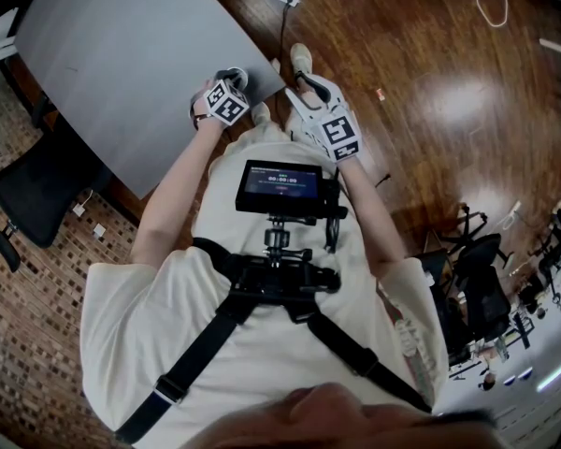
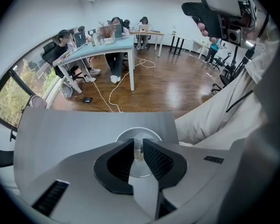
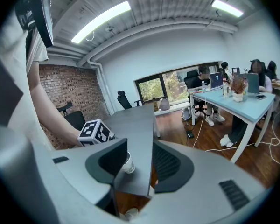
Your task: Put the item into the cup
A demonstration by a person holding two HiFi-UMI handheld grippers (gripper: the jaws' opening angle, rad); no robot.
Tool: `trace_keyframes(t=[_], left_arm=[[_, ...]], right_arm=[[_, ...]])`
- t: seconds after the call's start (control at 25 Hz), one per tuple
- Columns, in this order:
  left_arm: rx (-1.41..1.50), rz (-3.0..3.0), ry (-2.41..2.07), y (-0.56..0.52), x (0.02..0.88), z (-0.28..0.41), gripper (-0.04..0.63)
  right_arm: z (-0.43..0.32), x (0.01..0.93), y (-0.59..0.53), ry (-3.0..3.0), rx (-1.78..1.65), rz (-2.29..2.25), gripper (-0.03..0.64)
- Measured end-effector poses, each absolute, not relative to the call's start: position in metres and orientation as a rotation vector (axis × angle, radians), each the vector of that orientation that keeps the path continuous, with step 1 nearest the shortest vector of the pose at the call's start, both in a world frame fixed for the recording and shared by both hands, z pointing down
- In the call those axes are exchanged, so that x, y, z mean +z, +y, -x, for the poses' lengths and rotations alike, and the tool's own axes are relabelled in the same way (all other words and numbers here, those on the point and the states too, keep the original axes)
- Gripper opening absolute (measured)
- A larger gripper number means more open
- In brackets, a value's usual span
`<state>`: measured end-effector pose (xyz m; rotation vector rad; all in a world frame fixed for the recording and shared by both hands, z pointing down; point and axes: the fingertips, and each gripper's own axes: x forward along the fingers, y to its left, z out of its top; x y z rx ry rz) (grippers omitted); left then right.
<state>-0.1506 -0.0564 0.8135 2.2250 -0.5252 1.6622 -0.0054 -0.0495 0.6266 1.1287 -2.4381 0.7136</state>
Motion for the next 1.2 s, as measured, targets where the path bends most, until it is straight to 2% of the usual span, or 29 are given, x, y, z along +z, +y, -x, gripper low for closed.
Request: trace_keyframes(t=[0.04,0.16,0.68,0.76,0.88,1.12,1.2], left_arm=[[1.654,-2.222,-0.524,-0.056,0.813,0.15,0.083],[1.608,-2.232,-0.532,-0.057,0.806,0.145,0.12],[1.453,-2.317,-0.761,-0.074,0.769,0.142,0.155],[1.308,-2.363,-0.82,-0.082,0.756,0.134,0.156],[0.943,-2.371,-0.902,-0.091,0.73,0.126,0.157],[0.394,-2.327,-1.021,-0.073,0.653,0.174,0.161],[0.31,-2.328,-1.033,-0.07,0.645,0.181,0.169]], right_arm=[[0.005,0.629,-0.048,-2.433,0.722,-1.128,0.183],[0.005,0.628,-0.049,-2.433,0.726,-1.129,0.183],[0.007,0.634,-0.058,-2.465,0.706,-1.071,0.183],[0.007,0.635,-0.062,-2.477,0.691,-1.061,0.183],[0.007,0.633,-0.067,-2.492,0.672,-1.051,0.183],[0.039,0.591,-0.049,-2.537,0.582,-1.101,0.184],[0.037,0.588,-0.053,-2.541,0.571,-1.119,0.184]])
